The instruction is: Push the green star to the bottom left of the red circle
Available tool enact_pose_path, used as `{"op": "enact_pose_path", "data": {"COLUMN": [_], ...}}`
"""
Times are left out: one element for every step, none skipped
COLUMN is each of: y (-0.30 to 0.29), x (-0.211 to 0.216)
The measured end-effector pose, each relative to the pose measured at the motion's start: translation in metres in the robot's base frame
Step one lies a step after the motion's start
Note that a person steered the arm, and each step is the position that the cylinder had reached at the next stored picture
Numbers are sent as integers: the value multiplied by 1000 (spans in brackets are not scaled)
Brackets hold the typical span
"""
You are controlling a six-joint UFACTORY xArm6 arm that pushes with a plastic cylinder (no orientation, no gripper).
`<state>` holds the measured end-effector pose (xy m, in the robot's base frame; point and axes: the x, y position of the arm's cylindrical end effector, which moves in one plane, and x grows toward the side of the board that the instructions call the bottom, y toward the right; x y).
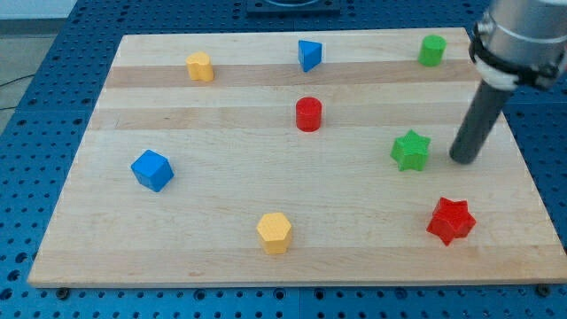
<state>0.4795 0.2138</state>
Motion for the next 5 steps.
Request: {"op": "enact_pose_path", "data": {"y": [-9,-9,-66,-117,-118], "x": [0,1,-23,-30,-16]}}
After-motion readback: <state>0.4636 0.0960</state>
